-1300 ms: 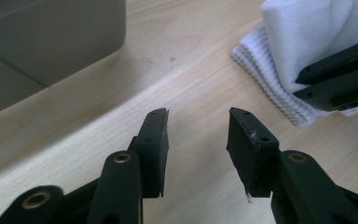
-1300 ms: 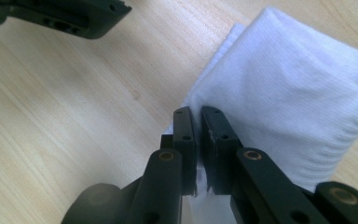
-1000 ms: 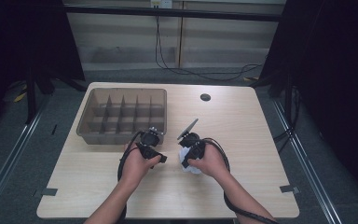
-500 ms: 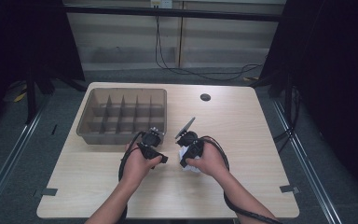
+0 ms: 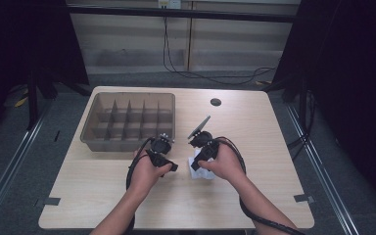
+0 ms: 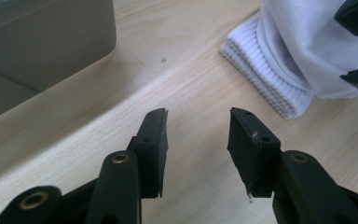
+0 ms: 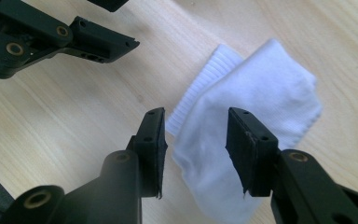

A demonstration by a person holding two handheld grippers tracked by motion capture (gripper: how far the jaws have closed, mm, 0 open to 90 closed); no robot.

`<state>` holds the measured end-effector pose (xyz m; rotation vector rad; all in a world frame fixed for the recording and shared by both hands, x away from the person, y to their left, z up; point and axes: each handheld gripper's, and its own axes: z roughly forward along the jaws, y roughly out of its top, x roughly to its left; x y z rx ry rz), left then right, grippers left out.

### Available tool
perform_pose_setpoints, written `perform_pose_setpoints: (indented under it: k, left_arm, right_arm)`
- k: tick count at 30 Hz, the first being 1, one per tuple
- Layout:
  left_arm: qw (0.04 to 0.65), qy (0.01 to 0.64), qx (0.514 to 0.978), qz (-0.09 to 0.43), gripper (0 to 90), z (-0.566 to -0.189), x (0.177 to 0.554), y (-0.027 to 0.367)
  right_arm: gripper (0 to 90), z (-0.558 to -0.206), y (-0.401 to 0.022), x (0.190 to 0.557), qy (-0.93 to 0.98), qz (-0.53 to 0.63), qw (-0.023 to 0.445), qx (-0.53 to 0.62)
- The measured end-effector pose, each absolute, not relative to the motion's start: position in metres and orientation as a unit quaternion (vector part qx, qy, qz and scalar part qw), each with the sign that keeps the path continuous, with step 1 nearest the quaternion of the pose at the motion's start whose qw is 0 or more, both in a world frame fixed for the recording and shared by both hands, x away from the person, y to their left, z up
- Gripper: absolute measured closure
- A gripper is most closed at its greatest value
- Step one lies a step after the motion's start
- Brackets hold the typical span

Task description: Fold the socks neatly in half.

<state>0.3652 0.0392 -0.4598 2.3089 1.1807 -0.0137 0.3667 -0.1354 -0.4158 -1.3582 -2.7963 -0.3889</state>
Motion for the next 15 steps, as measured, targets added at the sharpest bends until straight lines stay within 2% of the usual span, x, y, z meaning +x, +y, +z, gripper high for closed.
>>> perform_pose_setpoints:
  k: [15]
  left_arm:
    - [0.273, 0.431, 0.860, -0.012, 57.0, -0.456, 0.365, 0.027]
  right_arm:
    - [57.5, -0.401, -0.178, 0.373, -0.874, -0.140, -0.018, -0.465]
